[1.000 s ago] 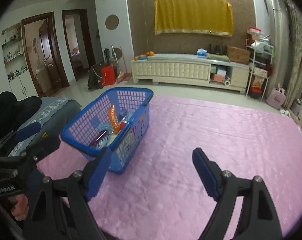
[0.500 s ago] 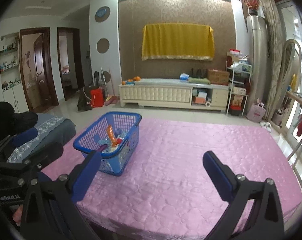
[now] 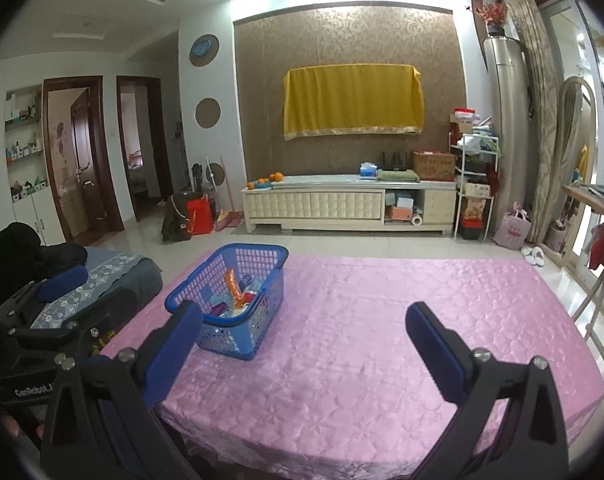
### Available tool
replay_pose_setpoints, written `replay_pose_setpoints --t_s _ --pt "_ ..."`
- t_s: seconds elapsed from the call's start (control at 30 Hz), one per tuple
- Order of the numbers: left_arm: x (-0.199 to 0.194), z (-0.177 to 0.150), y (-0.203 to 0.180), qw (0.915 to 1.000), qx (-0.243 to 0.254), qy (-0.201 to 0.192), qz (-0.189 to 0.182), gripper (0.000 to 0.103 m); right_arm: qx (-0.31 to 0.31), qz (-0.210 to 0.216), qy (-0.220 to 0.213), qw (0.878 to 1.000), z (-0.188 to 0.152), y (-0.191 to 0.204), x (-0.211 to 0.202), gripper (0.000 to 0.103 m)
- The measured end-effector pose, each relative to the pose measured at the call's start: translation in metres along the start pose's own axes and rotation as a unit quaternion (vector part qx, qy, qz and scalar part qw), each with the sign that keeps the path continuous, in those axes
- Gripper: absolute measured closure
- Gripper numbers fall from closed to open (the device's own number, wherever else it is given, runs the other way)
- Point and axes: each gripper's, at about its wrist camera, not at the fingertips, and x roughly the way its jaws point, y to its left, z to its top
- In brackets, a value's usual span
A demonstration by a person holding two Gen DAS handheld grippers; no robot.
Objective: Organize snacks
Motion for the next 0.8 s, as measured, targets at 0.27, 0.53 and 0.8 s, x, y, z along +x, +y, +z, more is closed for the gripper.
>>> replay_pose_setpoints --t_s 0.27,0.53,0.8 --pt "-0.0019 -0.0042 -0.0005 1.0 0.005 0.004 0.005 0.0 0.003 0.006 0.003 1.0 -0.0016 0.0018 -0.0024 0.0" --pt "-0.0027 -0.0054 0.0013 1.0 -0.003 0.008 0.0 0.0 0.003 0.009 0.009 1.0 -0.0034 0.0045 -0.0026 0.0" --pt "-0.0023 -0.008 0.0031 0.9998 -0.008 0.017 -0.004 0.0 0.0 0.009 0.015 1.0 -0.0049 0.0049 -0.0013 0.0"
